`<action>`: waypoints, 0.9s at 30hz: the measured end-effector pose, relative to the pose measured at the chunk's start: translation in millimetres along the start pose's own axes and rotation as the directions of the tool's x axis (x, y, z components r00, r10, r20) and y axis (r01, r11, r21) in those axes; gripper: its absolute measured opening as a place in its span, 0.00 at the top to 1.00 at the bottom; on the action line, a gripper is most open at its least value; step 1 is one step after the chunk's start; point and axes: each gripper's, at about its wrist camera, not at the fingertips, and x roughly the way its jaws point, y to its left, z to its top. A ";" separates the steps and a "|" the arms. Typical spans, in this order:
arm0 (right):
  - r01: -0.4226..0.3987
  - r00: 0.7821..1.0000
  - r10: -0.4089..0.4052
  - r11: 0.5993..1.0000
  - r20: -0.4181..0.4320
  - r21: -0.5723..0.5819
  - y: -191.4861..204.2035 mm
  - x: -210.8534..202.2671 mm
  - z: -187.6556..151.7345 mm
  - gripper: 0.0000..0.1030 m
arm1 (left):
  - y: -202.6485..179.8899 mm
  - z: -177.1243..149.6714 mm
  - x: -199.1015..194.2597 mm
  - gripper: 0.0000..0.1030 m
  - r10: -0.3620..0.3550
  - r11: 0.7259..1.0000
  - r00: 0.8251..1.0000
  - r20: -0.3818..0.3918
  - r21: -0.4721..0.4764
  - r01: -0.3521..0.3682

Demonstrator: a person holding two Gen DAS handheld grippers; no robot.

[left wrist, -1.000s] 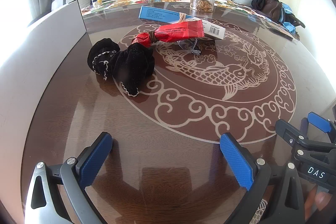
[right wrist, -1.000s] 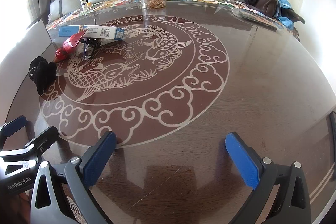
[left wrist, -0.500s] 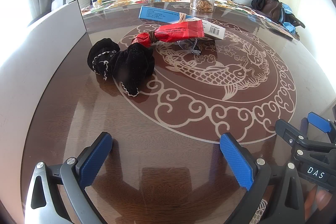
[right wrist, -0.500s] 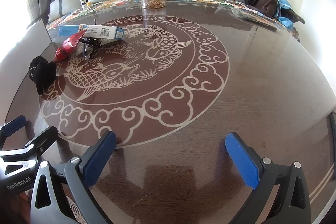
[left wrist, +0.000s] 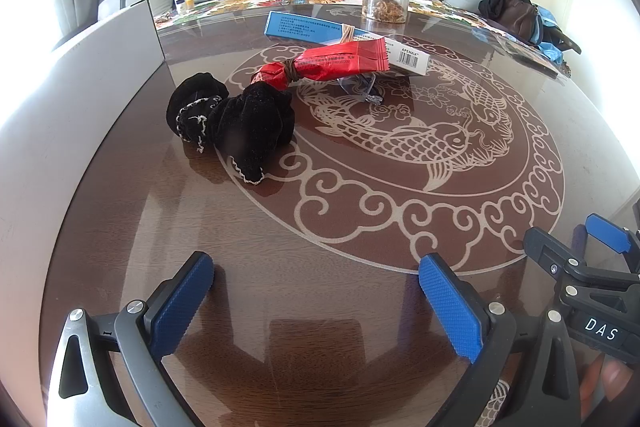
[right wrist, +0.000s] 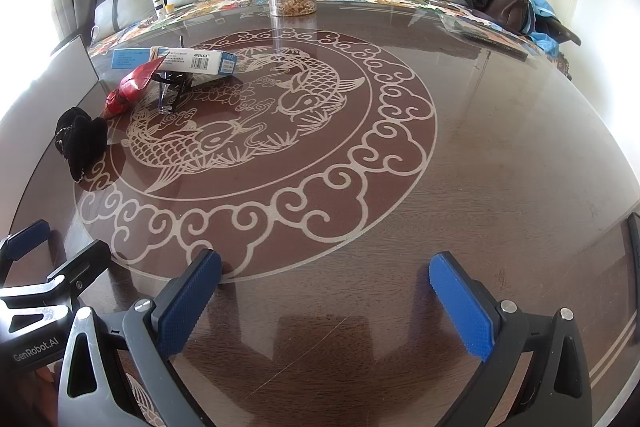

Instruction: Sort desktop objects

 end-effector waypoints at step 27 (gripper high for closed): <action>0.000 1.000 0.000 1.000 0.000 0.000 0.0 0.0 0.0 0.00 | 77.2 91.8 44.7 0.00 0.090 0.936 0.992 -0.085 -0.333 -0.114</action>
